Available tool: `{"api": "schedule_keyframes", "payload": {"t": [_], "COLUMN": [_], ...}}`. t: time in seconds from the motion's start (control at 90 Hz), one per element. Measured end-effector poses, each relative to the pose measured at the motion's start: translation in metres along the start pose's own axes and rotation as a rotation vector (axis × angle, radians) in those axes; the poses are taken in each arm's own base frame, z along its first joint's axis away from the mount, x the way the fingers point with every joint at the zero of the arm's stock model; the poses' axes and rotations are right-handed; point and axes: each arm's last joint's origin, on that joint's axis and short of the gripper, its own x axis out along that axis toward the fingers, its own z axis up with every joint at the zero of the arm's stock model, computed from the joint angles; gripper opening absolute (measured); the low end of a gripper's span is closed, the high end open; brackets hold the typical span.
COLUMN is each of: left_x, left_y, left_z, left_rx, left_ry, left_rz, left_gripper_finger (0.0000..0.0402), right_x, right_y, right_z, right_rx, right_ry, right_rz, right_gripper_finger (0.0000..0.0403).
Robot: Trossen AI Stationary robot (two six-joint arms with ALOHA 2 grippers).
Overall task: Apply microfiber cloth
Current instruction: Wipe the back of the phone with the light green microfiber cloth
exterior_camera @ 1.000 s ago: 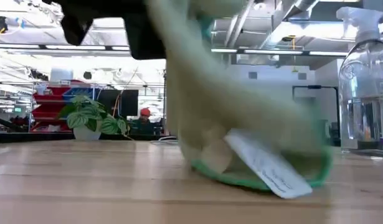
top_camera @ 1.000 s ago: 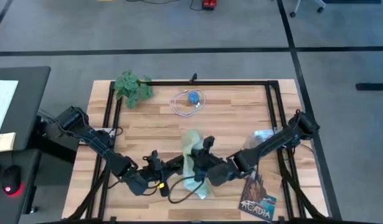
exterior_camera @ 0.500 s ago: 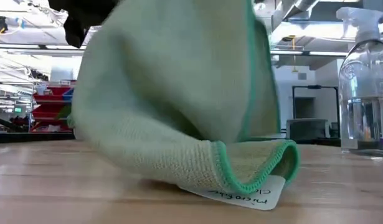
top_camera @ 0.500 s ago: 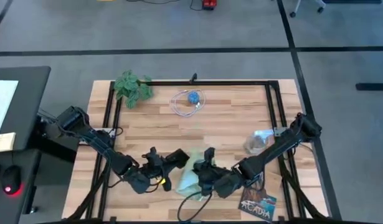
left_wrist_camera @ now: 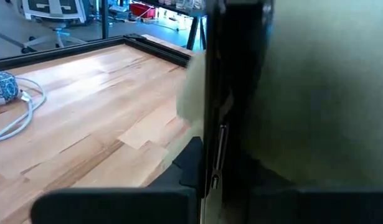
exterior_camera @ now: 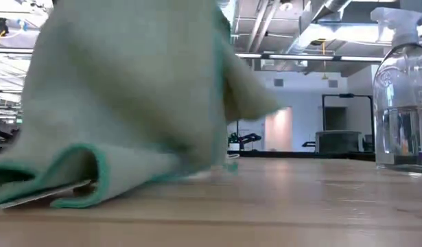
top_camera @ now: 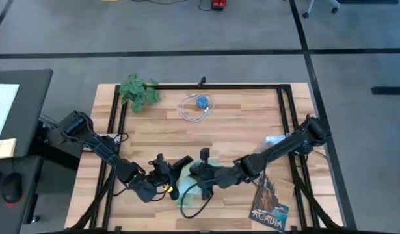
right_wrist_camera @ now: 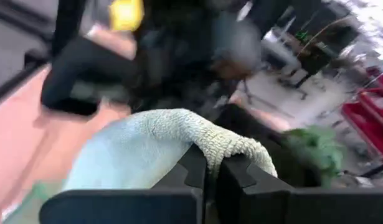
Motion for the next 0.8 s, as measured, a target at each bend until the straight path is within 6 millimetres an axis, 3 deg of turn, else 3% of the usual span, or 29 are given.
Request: {"api": "schedule_keyframes", "payload": {"t": [0.322, 0.611, 0.8], "left_x": [-0.001, -0.001, -0.001], "left_y": [0.000, 0.000, 0.000], "left_z": [0.000, -0.002, 0.000], "left_rx": [0.012, 0.032, 0.018], "left_ry": [0.000, 0.005, -0.006], "left_rz": [-0.001, 0.001, 0.003], "left_gripper_finger": [0.0011, 0.0011, 0.0011], "right_x": [-0.002, -0.002, -0.002], "right_y": [-0.017, 0.006, -0.001], "right_z": [0.016, -0.013, 0.003], "right_rx": [0.024, 0.049, 0.019], "right_ry": [-0.094, 0.137, 0.022], "right_rz": [-0.173, -0.064, -0.181], "right_gripper_finger": [0.0000, 0.0000, 0.0000]}}
